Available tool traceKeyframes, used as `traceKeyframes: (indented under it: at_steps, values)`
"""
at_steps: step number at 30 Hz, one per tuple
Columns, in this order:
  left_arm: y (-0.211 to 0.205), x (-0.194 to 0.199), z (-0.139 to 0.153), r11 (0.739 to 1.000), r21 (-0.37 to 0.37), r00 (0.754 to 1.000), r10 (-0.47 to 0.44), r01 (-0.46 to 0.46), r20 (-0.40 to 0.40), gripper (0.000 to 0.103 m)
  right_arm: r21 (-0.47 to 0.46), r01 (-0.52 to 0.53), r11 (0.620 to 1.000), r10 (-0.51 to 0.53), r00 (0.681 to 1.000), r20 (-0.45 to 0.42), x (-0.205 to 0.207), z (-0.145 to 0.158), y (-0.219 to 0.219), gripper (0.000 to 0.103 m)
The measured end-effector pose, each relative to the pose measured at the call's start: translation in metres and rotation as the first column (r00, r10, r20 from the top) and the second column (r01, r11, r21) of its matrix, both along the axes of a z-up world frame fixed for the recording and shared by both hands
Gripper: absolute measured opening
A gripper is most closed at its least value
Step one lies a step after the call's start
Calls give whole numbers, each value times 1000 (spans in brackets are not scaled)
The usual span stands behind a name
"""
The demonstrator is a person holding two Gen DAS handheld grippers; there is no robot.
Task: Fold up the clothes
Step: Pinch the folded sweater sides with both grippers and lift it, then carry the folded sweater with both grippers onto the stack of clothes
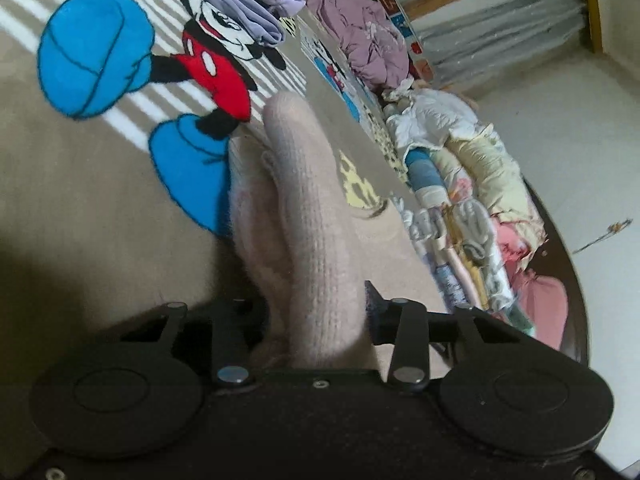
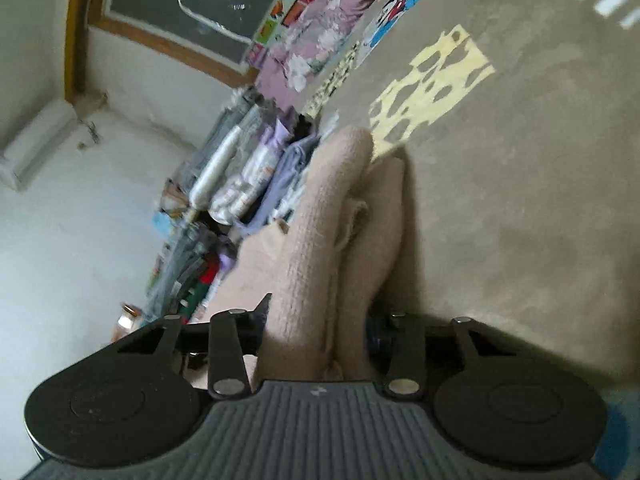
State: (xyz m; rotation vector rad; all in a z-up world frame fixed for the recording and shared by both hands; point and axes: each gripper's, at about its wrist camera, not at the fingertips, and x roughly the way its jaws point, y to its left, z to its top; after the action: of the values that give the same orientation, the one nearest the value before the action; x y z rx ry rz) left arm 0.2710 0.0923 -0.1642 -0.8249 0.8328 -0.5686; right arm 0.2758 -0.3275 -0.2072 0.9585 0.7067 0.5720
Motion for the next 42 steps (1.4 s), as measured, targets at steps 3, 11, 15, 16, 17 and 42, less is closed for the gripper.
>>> traceKeyframes:
  at_steps: [3, 11, 15, 16, 17, 42]
  values:
    - [-4, -12, 12, 999, -29, 1000, -14, 14, 14, 36, 54, 3, 999, -4, 1000, 12, -12, 7, -3, 39]
    - [-61, -38, 55, 980, -157, 991, -108, 120, 85, 36, 123, 62, 990, -80, 986, 145, -85, 54, -37, 39]
    - [-128, -32, 88, 956, -161, 964, -221, 245, 150, 36, 175, 152, 973, -187, 961, 203, -133, 77, -81, 39]
    - [-147, -29, 96, 947, -163, 954, -250, 276, 165, 36, 184, 176, 967, -214, 952, 216, -144, 84, -95, 39]
    - [-167, -25, 103, 936, -171, 944, -278, 307, 175, 36, 193, 199, 961, -242, 943, 229, -155, 90, -108, 39]
    - [-609, 125, 132, 677, -90, 681, -710, 730, 178, 36, 361, 740, 567, -820, 465, 333, -228, 164, -435, 38]
